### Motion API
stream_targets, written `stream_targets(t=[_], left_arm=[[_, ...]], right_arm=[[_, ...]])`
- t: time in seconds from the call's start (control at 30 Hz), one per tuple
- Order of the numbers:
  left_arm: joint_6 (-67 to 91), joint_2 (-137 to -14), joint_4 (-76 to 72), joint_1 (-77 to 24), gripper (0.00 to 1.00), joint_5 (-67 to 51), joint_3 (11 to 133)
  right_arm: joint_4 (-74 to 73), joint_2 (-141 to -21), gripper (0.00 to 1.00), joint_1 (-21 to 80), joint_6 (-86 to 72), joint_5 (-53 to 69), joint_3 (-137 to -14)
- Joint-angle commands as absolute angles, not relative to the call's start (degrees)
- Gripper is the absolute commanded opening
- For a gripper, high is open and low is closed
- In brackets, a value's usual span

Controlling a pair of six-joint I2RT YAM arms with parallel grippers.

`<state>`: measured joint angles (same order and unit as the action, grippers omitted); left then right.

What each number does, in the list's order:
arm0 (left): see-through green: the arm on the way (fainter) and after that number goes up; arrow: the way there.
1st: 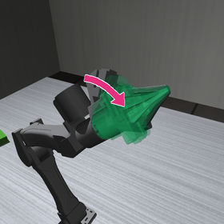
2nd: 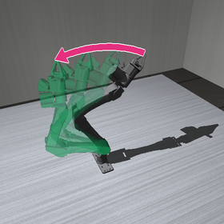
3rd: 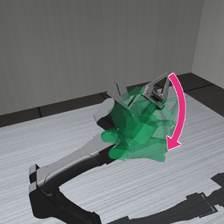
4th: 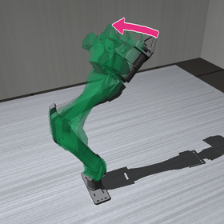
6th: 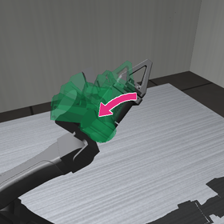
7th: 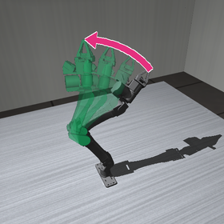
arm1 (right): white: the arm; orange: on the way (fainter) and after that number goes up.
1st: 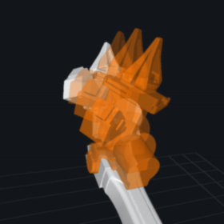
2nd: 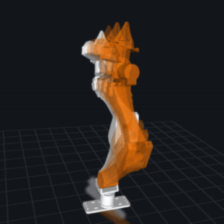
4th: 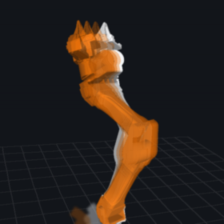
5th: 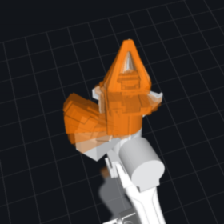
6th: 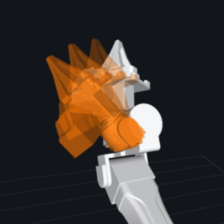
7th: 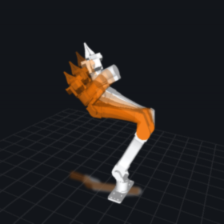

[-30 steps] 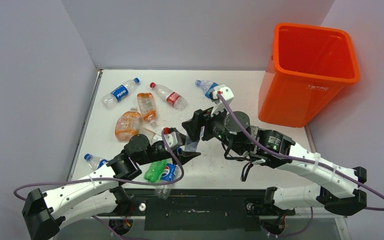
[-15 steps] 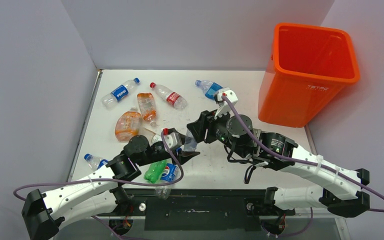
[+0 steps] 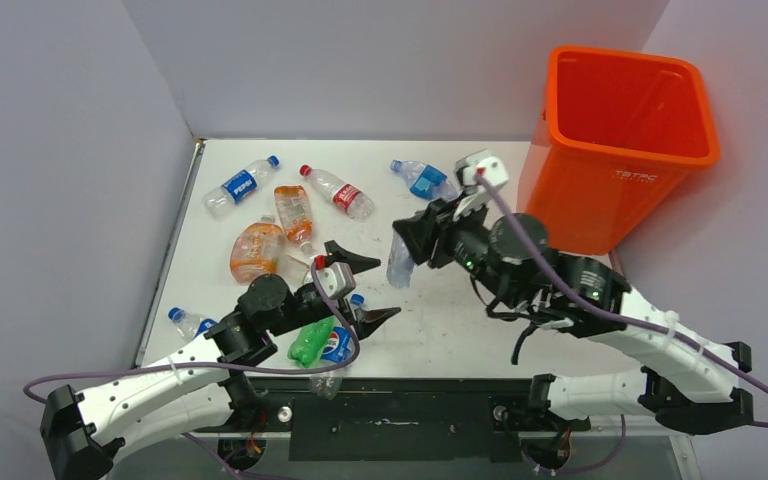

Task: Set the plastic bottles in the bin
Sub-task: Place the plastic bottle in the trash bin.

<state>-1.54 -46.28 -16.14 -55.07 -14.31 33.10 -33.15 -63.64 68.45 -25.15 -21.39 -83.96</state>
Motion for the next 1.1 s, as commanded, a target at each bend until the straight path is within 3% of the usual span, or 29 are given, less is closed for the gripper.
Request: stream_targets(t=[0.0, 0.13, 0.27, 0.43, 0.5, 0.6, 0.73, 0.9, 1.07], left_arm=[[-1.7, -44.5, -19.0, -55.5, 0.96, -9.2, 33.1], [-2.7, -44.5, -19.1, -55.5, 0.96, -6.1, 32.7], [-3.5, -45.7, -19.0, -55.8, 0.96, -1.7, 32.6], [-3.8, -48.0, -16.8, -55.9, 0.96, -0.5, 34.0], [-3.4, -48.6, -16.8, -55.9, 0.96, -1.1, 34.2], [-3.3, -49.2, -16.6, -56.3, 0.96, -1.6, 34.4], [-3.9, -49.4, -15.6, -57.6, 0.96, -1.0, 34.7], [-4.8, -49.4, -15.4, -59.0, 0.96, 1.0, 34.4], [-4.8, -49.4, -15.5, -59.4, 0.96, 2.1, 34.3]], right_arm=[[-26.8, -61.4, 0.05, 68.5, -9.8, -35.5, -96.9], [-4.1, -59.0, 0.05, 68.5, 12.1, -50.1, -95.1], [40.3, -58.6, 0.05, 68.5, 42.7, -55.9, -88.5], [61.1, -73.5, 0.05, 66.0, 72.9, -56.3, -101.2], [55.1, -78.3, 0.05, 59.0, 69.0, -56.9, -107.8], [37.0, -80.1, 0.05, 49.3, 50.5, -56.3, -113.1], [25.5, -83.4, 0.05, 41.4, 38.1, -57.5, -115.4], [-1.0, -86.7, 0.05, 26.2, 8.3, -50.9, -120.6], [-5.5, -90.3, 0.05, 16.1, 0.7, -50.5, -122.9]])
